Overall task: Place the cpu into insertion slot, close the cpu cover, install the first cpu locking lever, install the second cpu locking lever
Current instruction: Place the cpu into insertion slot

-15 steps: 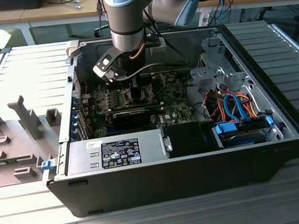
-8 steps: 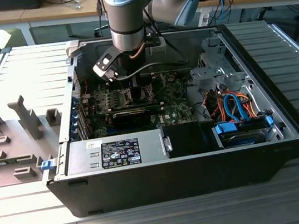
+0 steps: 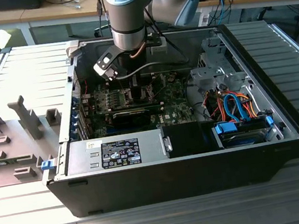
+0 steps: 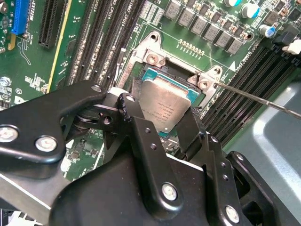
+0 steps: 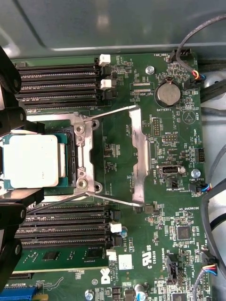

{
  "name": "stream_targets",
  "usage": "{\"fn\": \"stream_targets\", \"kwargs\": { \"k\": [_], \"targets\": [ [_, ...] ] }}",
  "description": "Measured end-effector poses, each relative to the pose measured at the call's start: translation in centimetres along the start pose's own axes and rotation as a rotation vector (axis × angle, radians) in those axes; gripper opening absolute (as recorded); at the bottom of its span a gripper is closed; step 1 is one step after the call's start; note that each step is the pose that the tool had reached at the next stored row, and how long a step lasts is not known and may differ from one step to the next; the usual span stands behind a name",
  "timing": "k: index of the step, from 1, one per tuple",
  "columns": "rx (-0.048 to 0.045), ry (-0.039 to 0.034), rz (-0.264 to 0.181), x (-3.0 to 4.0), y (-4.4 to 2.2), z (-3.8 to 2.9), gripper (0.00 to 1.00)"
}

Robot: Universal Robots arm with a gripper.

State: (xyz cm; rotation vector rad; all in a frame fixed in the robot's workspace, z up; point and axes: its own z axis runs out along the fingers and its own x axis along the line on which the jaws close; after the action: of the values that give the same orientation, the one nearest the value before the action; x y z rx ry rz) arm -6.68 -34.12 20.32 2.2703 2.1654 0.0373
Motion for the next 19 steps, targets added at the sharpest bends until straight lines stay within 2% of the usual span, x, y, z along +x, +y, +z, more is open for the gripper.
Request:
{"fn": "stream_targets", "kwargs": {
  "k": [19],
  "targets": [
    [0.0013,-0.0001,0.0,0.3,0.18,0.5,0.54]
  ]
}}
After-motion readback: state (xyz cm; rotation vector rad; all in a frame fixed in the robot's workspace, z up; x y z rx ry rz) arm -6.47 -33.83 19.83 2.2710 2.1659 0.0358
